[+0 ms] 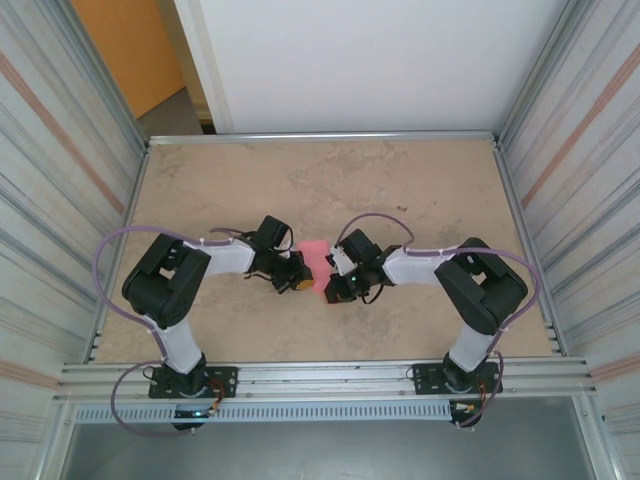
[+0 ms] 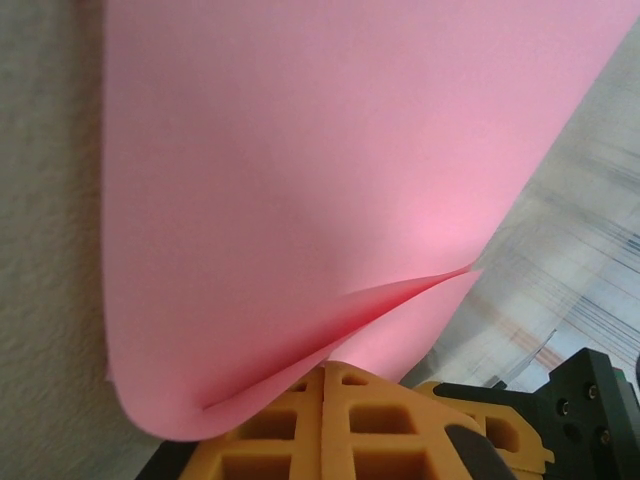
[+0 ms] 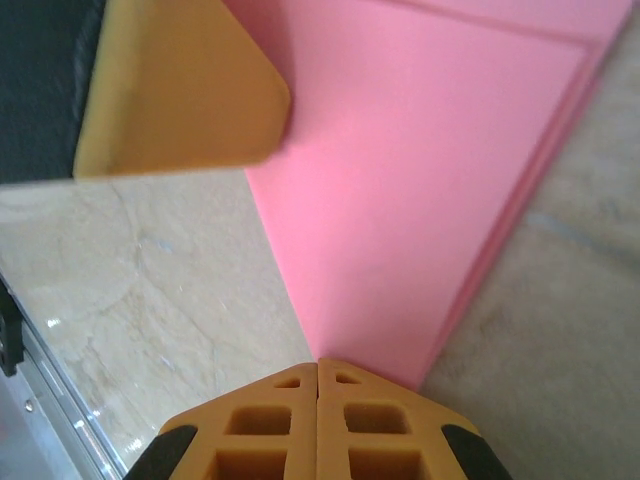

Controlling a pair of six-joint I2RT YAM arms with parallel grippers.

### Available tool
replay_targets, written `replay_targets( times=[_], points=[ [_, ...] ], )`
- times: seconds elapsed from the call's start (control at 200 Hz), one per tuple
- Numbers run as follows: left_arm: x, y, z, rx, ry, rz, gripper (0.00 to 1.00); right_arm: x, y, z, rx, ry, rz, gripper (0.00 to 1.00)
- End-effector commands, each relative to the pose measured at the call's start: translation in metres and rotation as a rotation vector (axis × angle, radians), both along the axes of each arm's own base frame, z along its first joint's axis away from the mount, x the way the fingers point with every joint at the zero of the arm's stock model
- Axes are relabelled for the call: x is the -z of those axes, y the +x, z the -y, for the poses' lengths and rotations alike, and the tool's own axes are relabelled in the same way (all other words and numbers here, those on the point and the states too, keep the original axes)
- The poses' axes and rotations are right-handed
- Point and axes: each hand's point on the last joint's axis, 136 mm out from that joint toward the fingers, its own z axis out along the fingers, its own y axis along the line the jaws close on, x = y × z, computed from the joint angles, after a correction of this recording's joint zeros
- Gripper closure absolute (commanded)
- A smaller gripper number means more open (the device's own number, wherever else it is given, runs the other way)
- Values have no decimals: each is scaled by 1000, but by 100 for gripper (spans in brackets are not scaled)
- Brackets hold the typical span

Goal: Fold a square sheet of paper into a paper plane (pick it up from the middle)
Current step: Third fold the triangle at the center of the table.

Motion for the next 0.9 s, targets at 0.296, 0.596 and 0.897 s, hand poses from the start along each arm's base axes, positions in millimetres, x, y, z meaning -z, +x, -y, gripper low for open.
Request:
replay_targets(
  times=[0.296, 0.596, 0.897],
  points=[
    [48, -25, -38, -45, 198, -126, 94, -32, -12, 28, 61, 30, 27, 94],
    [39, -18, -33, -49, 173, -98, 94, -40, 21, -5, 87, 66, 75, 95],
    [29, -11, -24, -39, 126, -63, 94, -11, 21, -8, 75, 8, 24, 97]
  ],
)
